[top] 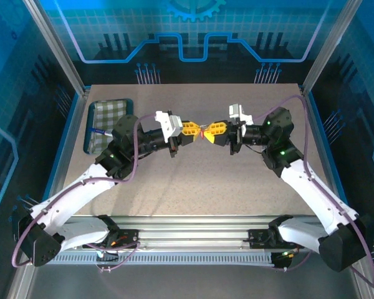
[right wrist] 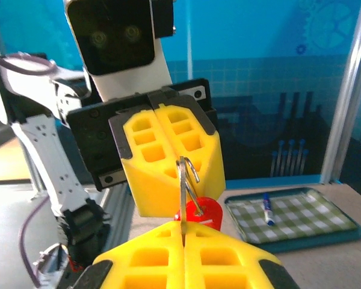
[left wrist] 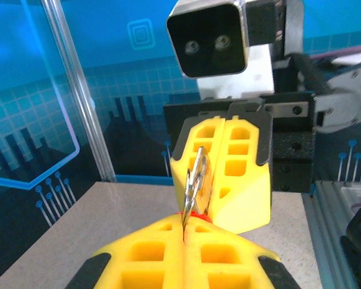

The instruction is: Remove the keys from the keyring

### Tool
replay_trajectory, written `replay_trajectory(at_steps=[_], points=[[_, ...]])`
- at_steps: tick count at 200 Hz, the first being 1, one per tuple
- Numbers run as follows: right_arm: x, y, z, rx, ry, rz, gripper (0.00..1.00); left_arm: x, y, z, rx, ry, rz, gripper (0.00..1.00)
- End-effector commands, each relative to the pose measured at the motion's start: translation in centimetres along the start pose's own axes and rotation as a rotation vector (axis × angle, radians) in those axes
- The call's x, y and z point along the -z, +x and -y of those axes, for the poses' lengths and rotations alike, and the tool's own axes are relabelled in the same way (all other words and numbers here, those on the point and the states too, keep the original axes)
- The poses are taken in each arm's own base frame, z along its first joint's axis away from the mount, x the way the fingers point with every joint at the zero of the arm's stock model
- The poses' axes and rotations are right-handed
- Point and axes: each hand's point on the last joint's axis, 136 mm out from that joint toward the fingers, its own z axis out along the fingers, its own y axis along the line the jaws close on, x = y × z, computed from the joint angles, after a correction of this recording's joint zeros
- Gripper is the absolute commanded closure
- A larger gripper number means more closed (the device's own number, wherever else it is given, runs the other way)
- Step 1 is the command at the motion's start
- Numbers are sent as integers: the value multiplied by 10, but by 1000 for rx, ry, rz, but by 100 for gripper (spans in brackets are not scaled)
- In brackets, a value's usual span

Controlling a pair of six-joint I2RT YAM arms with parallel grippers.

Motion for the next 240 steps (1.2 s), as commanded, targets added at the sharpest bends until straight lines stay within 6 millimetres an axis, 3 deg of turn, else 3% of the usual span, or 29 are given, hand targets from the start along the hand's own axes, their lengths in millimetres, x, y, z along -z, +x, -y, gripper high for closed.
replay_trajectory(at_steps=[1, 45, 130, 164, 202, 240], points=[[4, 14, 9, 42, 118, -97, 100, 7, -17, 0, -60, -41, -1, 100], [-2, 22, 7, 155, 219, -191, 100, 2, -9, 2, -81, -63, -63, 100], [-3, 37, 36, 464, 579, -411, 100, -6, 5, 4, -107, -107, -159, 100], [-14, 29, 21, 461, 523, -360, 100, -9, 14, 4, -102, -111, -188, 100], [-18, 12, 9, 428, 481, -264, 81, -11, 17, 3, -80, -121, -200, 100], [-22, 9, 0, 395, 452, -239, 84, -11, 22, -2, -65, -148, -216, 100]])
